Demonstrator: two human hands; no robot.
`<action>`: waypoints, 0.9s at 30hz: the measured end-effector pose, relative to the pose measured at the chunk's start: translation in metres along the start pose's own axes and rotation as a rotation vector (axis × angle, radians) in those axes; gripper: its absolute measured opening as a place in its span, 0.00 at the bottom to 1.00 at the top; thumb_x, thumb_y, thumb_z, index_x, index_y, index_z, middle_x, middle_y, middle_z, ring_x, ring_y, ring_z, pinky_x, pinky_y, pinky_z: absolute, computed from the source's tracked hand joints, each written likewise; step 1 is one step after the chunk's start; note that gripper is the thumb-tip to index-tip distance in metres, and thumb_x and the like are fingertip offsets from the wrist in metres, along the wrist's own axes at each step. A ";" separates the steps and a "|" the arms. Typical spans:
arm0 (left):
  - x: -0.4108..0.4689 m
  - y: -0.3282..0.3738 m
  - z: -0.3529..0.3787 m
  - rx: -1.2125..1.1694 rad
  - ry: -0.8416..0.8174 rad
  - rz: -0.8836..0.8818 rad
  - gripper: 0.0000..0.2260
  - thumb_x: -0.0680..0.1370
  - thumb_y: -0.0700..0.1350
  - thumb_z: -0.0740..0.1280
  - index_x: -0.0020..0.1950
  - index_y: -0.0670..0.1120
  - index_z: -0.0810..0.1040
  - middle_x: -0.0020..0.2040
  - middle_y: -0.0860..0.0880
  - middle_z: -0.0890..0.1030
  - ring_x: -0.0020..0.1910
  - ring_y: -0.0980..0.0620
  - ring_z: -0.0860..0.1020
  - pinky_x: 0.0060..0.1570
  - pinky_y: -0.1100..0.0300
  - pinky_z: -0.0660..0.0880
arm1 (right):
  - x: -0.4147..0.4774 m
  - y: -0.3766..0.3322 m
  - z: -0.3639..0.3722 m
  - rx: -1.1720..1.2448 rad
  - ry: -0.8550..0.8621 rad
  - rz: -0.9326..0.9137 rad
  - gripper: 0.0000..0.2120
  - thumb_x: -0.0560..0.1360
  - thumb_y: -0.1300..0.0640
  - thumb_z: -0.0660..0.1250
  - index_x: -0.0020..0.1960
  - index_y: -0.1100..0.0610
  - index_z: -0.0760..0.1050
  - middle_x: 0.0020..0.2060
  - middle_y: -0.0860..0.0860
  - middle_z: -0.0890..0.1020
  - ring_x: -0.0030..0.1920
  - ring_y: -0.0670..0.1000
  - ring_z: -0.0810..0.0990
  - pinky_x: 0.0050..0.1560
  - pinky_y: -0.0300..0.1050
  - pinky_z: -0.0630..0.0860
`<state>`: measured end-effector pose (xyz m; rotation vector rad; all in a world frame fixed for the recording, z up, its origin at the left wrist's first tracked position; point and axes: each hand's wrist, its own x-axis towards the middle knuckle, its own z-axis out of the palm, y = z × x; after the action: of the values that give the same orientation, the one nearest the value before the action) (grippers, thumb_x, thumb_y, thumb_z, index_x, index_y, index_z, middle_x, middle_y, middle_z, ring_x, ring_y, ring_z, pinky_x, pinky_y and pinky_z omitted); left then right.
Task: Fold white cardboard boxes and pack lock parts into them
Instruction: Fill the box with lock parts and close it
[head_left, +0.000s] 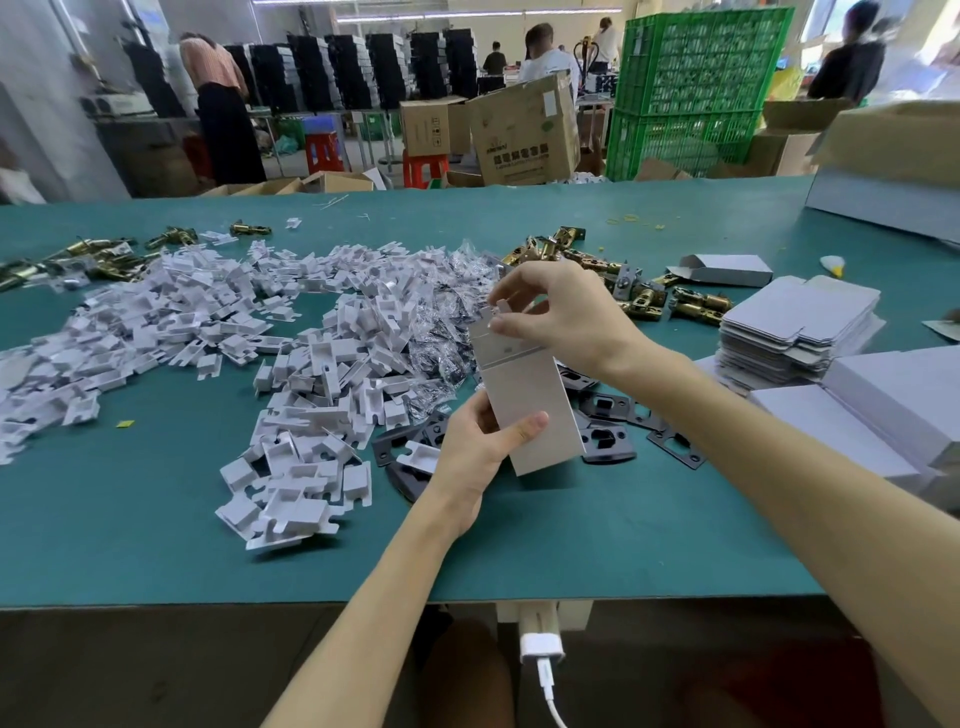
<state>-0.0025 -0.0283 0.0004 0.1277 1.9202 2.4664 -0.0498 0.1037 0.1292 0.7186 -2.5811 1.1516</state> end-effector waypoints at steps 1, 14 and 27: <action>0.000 0.000 0.000 0.001 0.001 0.000 0.25 0.69 0.47 0.79 0.65 0.46 0.80 0.58 0.50 0.87 0.58 0.52 0.84 0.54 0.61 0.80 | 0.000 0.002 0.000 -0.027 0.009 0.001 0.09 0.75 0.59 0.76 0.54 0.58 0.82 0.46 0.51 0.84 0.48 0.51 0.83 0.56 0.50 0.80; -0.001 0.002 0.001 0.003 -0.006 0.004 0.25 0.70 0.46 0.79 0.66 0.46 0.79 0.58 0.49 0.87 0.59 0.51 0.84 0.53 0.61 0.81 | -0.006 0.009 -0.004 -0.049 -0.011 -0.019 0.10 0.74 0.58 0.77 0.54 0.59 0.82 0.46 0.51 0.85 0.48 0.49 0.83 0.53 0.47 0.81; 0.000 -0.001 0.000 0.049 -0.009 -0.001 0.19 0.75 0.40 0.77 0.65 0.44 0.80 0.59 0.47 0.86 0.60 0.49 0.84 0.58 0.57 0.81 | -0.019 0.025 -0.014 -0.466 -0.106 -0.142 0.09 0.80 0.54 0.69 0.53 0.58 0.85 0.58 0.52 0.75 0.62 0.53 0.69 0.65 0.47 0.70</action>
<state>-0.0029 -0.0276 -0.0008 0.1390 1.9774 2.4148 -0.0467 0.1352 0.1156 0.8456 -2.6803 0.4505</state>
